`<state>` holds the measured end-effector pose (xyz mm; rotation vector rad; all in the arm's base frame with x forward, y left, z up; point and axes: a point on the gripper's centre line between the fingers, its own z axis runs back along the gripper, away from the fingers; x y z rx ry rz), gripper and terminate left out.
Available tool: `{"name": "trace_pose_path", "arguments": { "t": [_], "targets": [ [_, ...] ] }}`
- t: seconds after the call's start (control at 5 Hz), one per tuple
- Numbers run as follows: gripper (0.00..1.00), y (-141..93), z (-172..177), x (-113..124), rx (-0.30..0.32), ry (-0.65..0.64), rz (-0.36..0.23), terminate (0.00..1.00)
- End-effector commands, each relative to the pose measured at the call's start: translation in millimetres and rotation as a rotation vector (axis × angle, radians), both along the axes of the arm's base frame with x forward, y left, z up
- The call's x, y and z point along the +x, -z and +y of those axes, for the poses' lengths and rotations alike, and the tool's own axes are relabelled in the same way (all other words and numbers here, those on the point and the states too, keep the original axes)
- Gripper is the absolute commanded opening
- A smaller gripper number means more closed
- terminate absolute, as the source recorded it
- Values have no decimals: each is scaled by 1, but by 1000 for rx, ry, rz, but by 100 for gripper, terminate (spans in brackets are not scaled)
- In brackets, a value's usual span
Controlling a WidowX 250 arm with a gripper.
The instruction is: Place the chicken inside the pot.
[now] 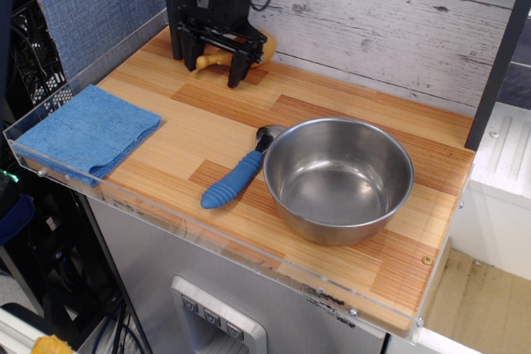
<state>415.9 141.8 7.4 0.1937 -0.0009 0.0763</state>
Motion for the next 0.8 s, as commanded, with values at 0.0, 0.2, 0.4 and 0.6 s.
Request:
{"name": "trace_pose_path", "arguments": {
  "t": [0.0, 0.2, 0.4, 0.6],
  "targets": [
    [0, 28, 1, -2, -14, 22, 32, 0],
    [0, 28, -6, -7, -22, 35, 33, 0],
    [0, 24, -18, -21, -28, 69, 13, 0],
    [0, 29, -33, -53, 4, 143, 18, 0]
  ]
}}
